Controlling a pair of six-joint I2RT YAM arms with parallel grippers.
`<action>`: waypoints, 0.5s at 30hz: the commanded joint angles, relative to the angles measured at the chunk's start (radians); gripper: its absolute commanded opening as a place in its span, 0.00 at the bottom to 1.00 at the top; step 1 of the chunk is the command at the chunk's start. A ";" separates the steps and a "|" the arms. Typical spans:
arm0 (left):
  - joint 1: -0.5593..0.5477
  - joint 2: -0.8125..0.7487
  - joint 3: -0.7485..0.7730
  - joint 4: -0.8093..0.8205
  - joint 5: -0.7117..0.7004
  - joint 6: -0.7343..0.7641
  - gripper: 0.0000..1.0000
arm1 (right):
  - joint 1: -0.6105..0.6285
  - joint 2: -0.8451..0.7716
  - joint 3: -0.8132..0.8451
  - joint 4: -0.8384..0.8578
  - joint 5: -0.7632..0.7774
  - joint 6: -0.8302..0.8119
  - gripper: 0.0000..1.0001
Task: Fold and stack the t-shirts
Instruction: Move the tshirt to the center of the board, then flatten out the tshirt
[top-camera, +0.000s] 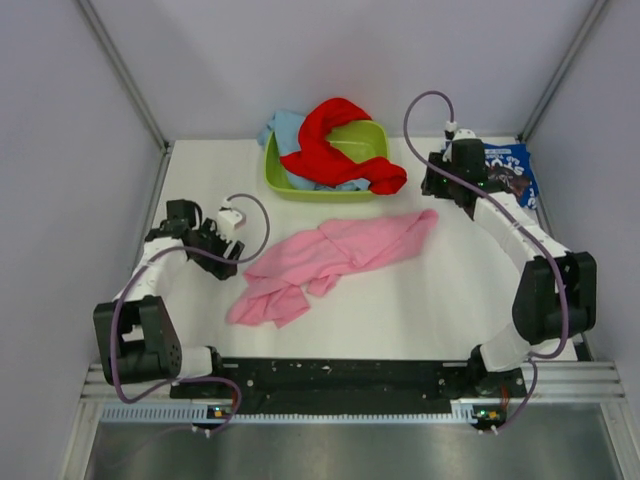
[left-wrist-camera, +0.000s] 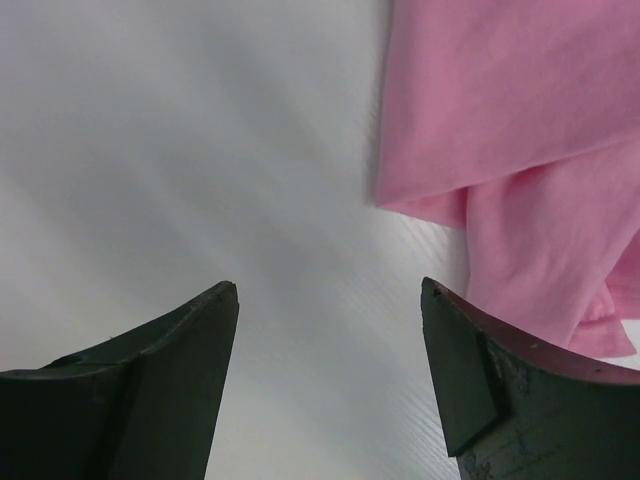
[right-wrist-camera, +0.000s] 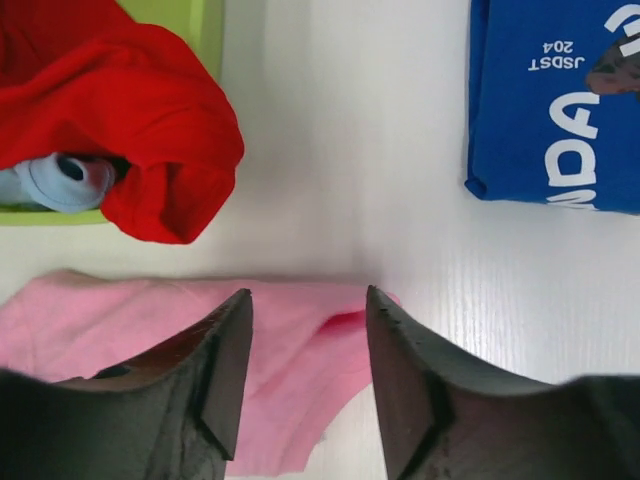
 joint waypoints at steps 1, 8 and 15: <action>-0.026 -0.039 -0.059 -0.033 -0.001 0.048 0.79 | -0.007 -0.030 0.067 -0.053 -0.053 0.020 0.51; -0.093 -0.030 -0.102 0.080 -0.037 0.001 0.78 | 0.166 -0.103 -0.073 -0.017 -0.169 0.023 0.53; -0.125 0.022 -0.070 0.251 -0.023 -0.081 0.78 | 0.372 -0.058 -0.175 0.067 -0.264 0.092 0.54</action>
